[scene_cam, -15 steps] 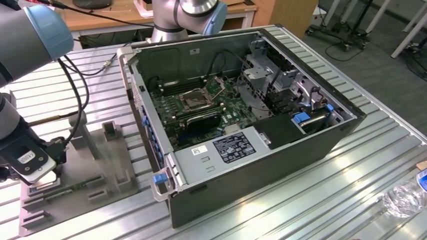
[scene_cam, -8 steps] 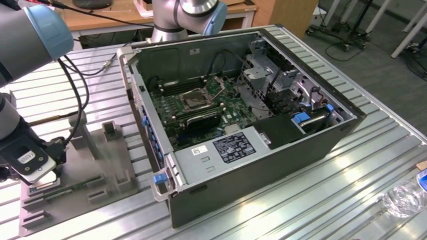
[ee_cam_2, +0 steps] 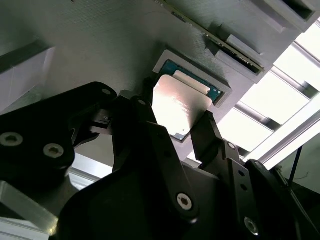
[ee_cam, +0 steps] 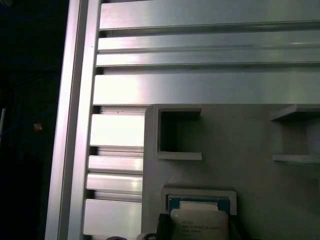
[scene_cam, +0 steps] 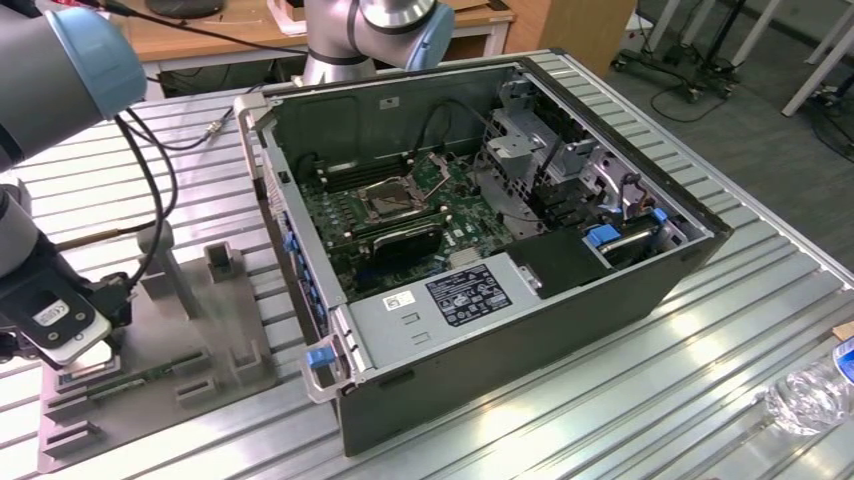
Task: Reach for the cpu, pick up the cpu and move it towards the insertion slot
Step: 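Pick up the cpu and move it towards the insertion slot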
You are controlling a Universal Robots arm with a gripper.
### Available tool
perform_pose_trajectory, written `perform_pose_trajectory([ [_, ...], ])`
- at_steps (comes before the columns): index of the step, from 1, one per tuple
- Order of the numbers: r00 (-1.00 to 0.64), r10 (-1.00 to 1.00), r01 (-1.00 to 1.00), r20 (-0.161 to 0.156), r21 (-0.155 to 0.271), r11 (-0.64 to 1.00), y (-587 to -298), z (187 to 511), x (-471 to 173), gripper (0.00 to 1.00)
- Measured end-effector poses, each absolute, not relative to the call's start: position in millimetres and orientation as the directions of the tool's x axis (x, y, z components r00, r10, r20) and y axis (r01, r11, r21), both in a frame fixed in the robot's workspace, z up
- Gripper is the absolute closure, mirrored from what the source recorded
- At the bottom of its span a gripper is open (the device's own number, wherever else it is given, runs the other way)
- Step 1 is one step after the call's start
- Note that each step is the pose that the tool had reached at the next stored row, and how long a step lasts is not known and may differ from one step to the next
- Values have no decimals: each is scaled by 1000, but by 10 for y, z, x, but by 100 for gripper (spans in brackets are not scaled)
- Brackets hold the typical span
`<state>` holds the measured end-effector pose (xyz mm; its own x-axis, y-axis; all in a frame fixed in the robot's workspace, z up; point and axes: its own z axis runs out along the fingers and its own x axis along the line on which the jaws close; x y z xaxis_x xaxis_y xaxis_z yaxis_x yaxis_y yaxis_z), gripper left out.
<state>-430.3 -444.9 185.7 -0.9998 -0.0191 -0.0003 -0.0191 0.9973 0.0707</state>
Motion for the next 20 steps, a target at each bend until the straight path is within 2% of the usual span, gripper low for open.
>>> perform_pose_trajectory([
  [20, -1000, -19, -19, 0, 71, 997, -4449, 1990, -4303, 46],
])
